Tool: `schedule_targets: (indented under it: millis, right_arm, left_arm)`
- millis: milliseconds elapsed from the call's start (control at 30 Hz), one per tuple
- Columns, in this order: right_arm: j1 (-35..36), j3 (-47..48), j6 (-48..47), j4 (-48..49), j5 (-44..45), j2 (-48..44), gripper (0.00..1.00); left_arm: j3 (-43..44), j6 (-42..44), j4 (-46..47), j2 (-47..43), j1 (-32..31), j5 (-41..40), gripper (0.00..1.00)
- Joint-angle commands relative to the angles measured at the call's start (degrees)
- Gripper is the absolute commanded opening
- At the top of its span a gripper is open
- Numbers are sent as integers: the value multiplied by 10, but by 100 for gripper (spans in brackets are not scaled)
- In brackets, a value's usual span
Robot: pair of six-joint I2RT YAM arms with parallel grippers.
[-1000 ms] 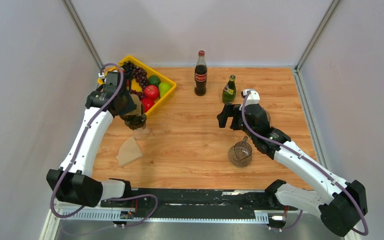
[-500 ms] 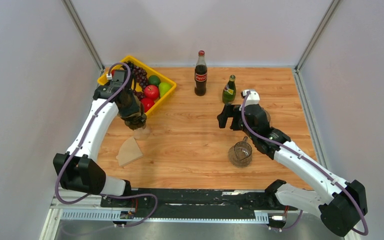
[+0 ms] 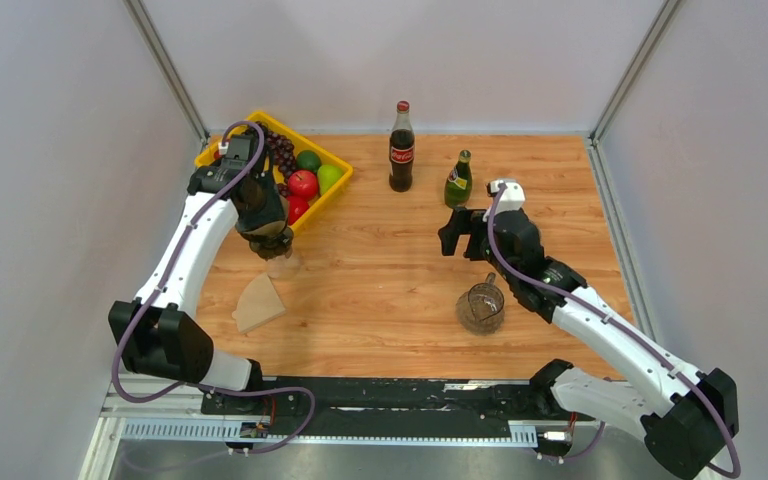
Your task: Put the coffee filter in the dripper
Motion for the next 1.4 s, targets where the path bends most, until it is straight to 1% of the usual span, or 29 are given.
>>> schedule_targets:
  millis: [0, 167, 433, 667, 1000, 1167, 1233, 1333, 1367]
  right_arm:
    - [-3, -5, -6, 5, 16, -14, 100]
    - [-3, -6, -7, 4, 15, -15, 100]
    - [-3, -5, -8, 4, 12, -14, 100]
    - [-3, -5, -9, 4, 11, -14, 100]
    - [-2, -7, -11, 4, 9, -15, 100]
    - [-2, -8, -11, 4, 9, -15, 100]
    - [-3, -8, -11, 4, 10, -14, 100]
    - [-3, -8, -12, 4, 13, -13, 100]
    - [-3, -8, -12, 4, 13, -13, 100]
  left_arm:
    - [20, 22, -6, -7, 3, 18, 61]
    - [19, 27, -10, -2, 4, 17, 62]
    - [21, 32, -10, -7, 4, 17, 72]
    - [20, 34, -11, -9, 3, 16, 73]
    - [25, 34, -18, -14, 3, 6, 80]
    - [25, 33, -18, -17, 3, 2, 79]
    - [25, 33, -17, -17, 4, 3, 76]
    - [23, 33, -13, -16, 3, 5, 69]
    - [23, 33, -12, -15, 3, 8, 67]
